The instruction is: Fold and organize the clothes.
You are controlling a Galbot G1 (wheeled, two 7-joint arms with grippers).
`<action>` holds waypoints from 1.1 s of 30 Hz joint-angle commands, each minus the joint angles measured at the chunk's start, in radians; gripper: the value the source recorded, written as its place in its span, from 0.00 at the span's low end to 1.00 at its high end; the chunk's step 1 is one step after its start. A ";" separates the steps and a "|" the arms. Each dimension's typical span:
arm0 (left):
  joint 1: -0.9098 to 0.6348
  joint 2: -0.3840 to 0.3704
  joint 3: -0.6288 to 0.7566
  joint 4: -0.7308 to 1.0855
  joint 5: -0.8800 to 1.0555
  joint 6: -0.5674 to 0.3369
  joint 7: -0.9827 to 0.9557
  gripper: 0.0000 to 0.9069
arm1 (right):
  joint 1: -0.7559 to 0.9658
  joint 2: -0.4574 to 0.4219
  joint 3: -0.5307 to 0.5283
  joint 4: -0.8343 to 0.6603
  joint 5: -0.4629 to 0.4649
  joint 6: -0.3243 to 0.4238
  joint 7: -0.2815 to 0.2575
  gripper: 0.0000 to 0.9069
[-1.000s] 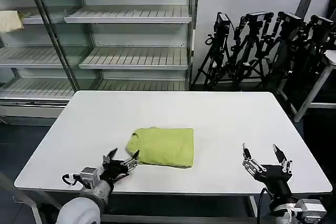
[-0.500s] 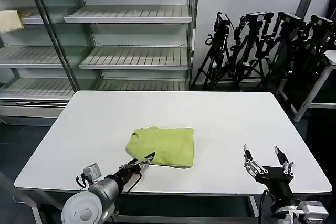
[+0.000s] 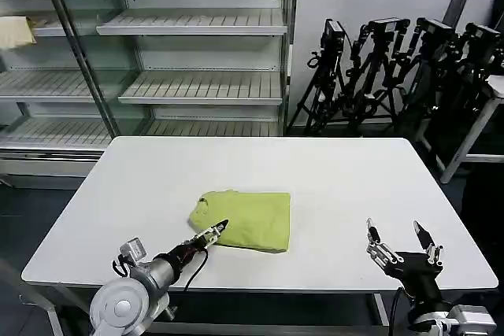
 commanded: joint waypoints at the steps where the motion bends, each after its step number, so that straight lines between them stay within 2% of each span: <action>1: -0.031 -0.015 -0.010 0.010 -0.095 0.004 -0.001 1.00 | -0.003 0.005 -0.003 0.002 -0.004 0.000 0.000 1.00; 17: -0.084 -0.019 -0.022 -0.062 -0.163 -0.033 0.022 1.00 | -0.009 0.014 -0.003 0.002 -0.011 -0.001 0.000 1.00; 26: -0.103 0.018 -0.071 -0.118 -0.206 -0.042 0.020 1.00 | -0.005 0.017 -0.001 -0.005 -0.012 0.000 0.000 1.00; 33: -0.056 0.055 -0.128 -0.212 -0.143 -0.025 0.021 1.00 | -0.006 0.021 -0.003 -0.007 -0.014 0.001 -0.001 1.00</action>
